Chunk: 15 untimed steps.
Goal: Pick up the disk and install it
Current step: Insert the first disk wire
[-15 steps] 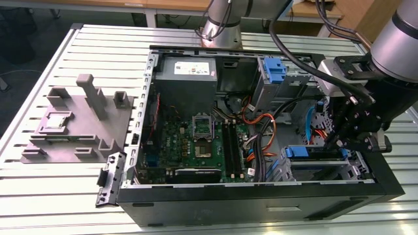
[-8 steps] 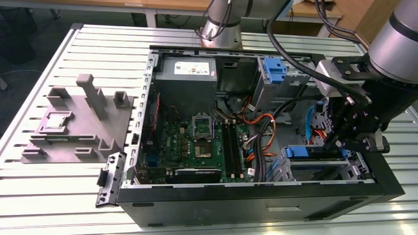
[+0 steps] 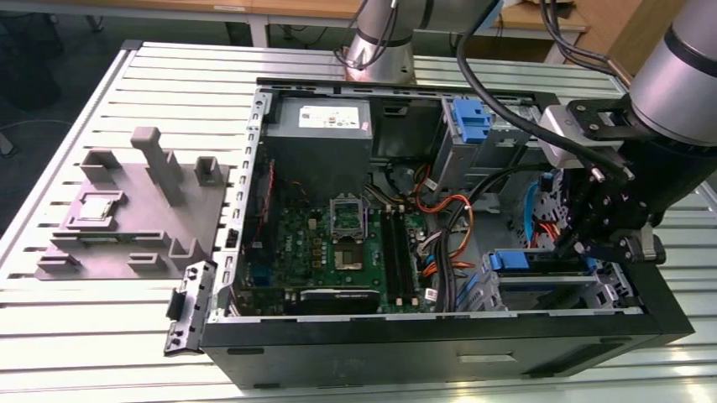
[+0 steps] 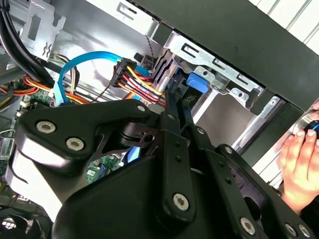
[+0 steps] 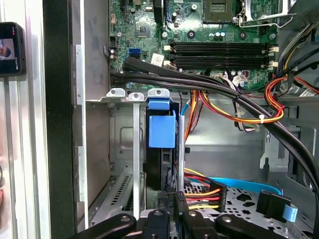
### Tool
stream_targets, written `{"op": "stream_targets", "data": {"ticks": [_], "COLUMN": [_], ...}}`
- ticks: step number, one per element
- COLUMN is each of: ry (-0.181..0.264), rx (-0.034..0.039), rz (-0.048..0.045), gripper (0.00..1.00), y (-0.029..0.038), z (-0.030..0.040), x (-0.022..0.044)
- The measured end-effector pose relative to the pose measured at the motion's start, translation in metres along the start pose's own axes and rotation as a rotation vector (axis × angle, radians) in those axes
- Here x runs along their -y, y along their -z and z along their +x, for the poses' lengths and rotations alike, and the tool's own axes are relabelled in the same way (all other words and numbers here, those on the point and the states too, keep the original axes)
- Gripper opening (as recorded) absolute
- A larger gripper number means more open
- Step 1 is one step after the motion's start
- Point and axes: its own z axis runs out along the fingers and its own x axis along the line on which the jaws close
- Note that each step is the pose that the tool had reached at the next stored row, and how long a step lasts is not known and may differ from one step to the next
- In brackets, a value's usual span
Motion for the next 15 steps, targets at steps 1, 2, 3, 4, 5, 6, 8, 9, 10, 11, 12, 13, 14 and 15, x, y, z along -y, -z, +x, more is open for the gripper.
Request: {"op": "stream_targets", "data": {"ticks": [1, 2, 3, 4, 5, 6, 8, 9, 10, 11, 12, 13, 14, 15], "ry": [-0.001, -0.001, -0.002, -0.002, -0.003, -0.004, -0.005, -0.006, -0.006, -0.006, -0.006, -0.006, -0.006, -0.006], "rx": [-0.0001, -0.0003, -0.0006, -0.0004, -0.0003, -0.0001, -0.0006, -0.0008, -0.0008, -0.0007, -0.0007, -0.0006, -0.0006, -0.0006], "rz": [0.0000, 0.0000, 0.0000, -0.0001, 0.0000, -0.0001, -0.0001, -0.0001, -0.0001, -0.0001, -0.0001, -0.0001, -0.0001, -0.0001], "gripper": [0.17, 0.17, 0.17, 0.17, 0.17, 0.17, 0.17, 0.17, 0.17, 0.17, 0.17, 0.17, 0.17, 0.17], "y": [-0.0004, -0.0007, -0.0008, -0.0011, -0.0016, -0.0024, -0.0041, -0.0042, -0.0042, -0.0042, -0.0042, -0.0043, -0.0043, -0.0043], "z": [0.0000, 0.0000, 0.0000, 0.0000, 0.0000, 0.0000, 0.0000, 0.0000, 0.0000, 0.0000, 0.0000, 0.0000, 0.0000, 0.0000], "x": [0.0000, -0.0001, -0.0001, -0.0001, -0.0001, -0.0002, -0.0003, -0.0003, -0.0003, -0.0003, -0.0003, -0.0003, -0.0003, -0.0003]}}
